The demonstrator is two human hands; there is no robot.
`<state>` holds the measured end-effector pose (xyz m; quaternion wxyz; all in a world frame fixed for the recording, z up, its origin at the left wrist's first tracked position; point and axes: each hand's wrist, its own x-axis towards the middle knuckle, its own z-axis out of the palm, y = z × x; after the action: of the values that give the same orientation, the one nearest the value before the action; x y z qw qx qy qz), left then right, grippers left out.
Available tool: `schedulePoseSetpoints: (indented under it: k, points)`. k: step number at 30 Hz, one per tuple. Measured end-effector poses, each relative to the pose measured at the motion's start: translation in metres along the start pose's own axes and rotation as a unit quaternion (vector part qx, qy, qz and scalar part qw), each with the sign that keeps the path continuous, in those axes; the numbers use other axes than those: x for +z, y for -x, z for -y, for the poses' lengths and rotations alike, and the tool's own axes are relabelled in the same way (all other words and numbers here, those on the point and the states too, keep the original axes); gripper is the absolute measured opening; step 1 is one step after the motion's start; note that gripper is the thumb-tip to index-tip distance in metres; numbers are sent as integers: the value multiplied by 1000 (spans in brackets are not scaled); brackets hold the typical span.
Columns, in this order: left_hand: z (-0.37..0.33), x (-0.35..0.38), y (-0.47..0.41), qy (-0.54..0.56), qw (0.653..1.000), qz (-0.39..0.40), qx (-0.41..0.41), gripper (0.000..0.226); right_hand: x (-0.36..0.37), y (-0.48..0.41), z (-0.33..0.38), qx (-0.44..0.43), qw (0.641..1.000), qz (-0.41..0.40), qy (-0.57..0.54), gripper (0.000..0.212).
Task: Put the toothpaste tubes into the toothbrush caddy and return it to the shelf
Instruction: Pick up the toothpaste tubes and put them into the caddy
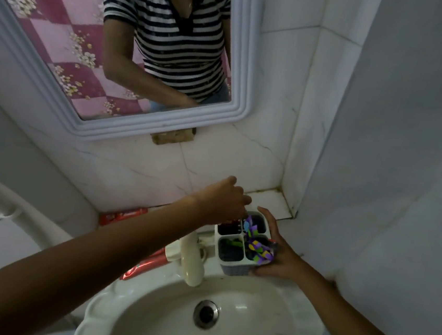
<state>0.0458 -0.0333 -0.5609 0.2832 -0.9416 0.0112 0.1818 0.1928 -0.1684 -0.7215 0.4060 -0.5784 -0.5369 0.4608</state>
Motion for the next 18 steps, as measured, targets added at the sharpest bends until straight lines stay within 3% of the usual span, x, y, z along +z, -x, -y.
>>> schedulePoseSetpoints:
  k: [4, 10, 12, 15, 16, 18]
  points:
    - [7, 10, -1, 173, 982, -12, -77, 36, 1, 0, 2, -1, 1000, 4, -18, 138]
    - [2, 48, 17, 444, 870, -100, -190, 45, 2, -3, -4, -13, 1000, 3, -16, 136]
    - [2, 64, 28, 525, 812, -117, -227, 44, 2, -5, -8, -16, 1000, 0, -10, 137]
    - [3, 78, 47, 671, 681, -149, -252, 44, 3, -7, -12, -8, 1000, 0, -16, 139]
    - [4, 83, 54, 693, 654, -162, -257, 41, 3, -8, -13, -8, 1000, -1, -13, 140]
    - [6, 100, 71, 692, 631, -191, -295, 31, 3, -9, -16, -10, 1000, -6, -9, 141]
